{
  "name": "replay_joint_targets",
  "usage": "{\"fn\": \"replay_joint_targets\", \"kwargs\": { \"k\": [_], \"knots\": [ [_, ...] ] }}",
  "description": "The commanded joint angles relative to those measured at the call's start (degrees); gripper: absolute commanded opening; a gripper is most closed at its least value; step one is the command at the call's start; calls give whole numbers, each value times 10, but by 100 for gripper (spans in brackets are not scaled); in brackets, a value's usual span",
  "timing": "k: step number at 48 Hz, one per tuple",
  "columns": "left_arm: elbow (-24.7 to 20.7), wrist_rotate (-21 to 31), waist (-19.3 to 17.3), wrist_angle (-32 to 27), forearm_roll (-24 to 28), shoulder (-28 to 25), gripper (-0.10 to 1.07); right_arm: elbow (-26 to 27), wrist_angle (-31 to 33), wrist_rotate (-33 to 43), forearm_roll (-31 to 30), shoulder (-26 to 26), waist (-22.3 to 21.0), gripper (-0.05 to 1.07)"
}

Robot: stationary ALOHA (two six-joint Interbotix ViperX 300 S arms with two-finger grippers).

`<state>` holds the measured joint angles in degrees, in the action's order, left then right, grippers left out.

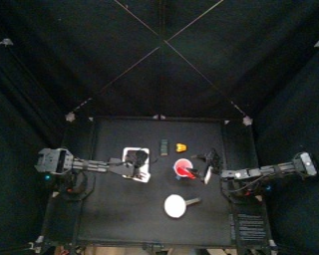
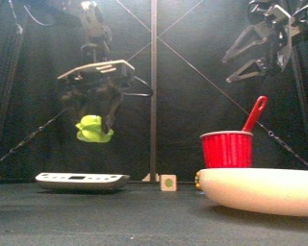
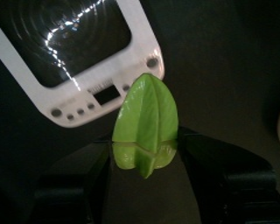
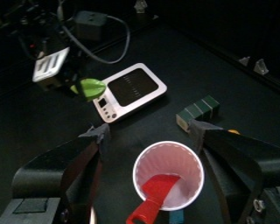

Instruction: Place starfruit on stove

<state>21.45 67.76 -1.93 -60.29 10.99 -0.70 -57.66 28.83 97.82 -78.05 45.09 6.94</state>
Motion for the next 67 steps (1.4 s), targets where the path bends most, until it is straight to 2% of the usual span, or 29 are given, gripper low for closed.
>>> {"fn": "replay_joint_targets", "kwargs": {
  "k": [1, 7, 18, 25, 39, 46, 62, 67],
  "knots": [
    [2, 0, -33, 16, 27, 0, 75, 6, 0, -1, -2, 0, 0, 101],
    [18, 4, -62, 48, 51, -1, 75, 5, 0, -1, -2, 1, 0, 101],
    [48, 10, -99, 163, 40, -9, 75, 5, 0, -1, -3, 0, -1, 101],
    [65, 24, -114, 215, 37, -22, 75, 5, 0, -1, -2, 0, -1, 101],
    [85, 53, -119, 242, 32, -24, 76, 5, 0, -1, -3, 0, 0, 101],
    [91, 54, -122, 274, 30, -20, 78, 5, 0, -1, -3, 1, -1, 101],
    [104, 55, -123, 293, 27, -12, 95, 4, 0, -1, -3, 1, -1, 101],
    [110, 62, -125, 294, 21, -7, 97, 4, 0, -1, -3, 1, -1, 101]
  ]
}}
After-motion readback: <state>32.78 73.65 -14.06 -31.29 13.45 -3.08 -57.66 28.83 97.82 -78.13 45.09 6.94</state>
